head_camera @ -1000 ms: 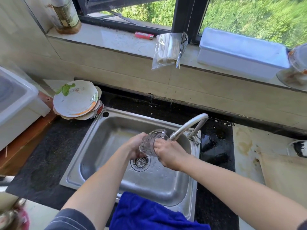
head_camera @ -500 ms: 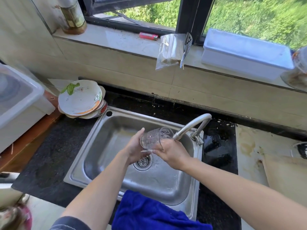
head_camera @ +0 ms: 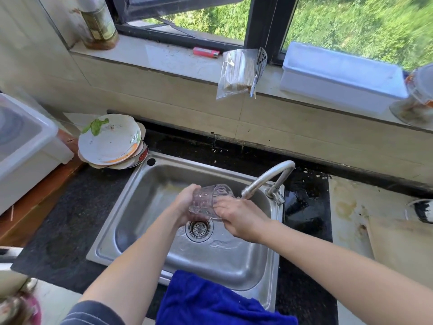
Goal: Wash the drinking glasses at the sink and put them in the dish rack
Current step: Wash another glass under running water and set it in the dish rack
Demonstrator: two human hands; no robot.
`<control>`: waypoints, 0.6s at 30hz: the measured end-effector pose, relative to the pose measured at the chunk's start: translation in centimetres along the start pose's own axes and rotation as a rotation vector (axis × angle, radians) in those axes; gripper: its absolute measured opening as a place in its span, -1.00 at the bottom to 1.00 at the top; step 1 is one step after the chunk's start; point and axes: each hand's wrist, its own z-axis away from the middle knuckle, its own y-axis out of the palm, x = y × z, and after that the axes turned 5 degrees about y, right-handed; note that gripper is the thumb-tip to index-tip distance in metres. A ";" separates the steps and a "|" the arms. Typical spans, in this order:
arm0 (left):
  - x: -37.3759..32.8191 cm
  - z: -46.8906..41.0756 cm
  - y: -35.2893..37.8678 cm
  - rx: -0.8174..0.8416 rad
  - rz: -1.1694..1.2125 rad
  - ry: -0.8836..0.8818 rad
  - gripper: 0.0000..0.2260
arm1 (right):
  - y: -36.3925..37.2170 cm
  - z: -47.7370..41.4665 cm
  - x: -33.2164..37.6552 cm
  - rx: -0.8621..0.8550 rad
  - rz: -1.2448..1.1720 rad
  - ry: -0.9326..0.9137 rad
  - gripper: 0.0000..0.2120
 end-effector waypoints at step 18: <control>2.9 -0.4 3.7 0.128 -0.033 -0.140 -0.68 | 1.0 4.5 -0.9 -0.100 -0.575 0.750 -0.74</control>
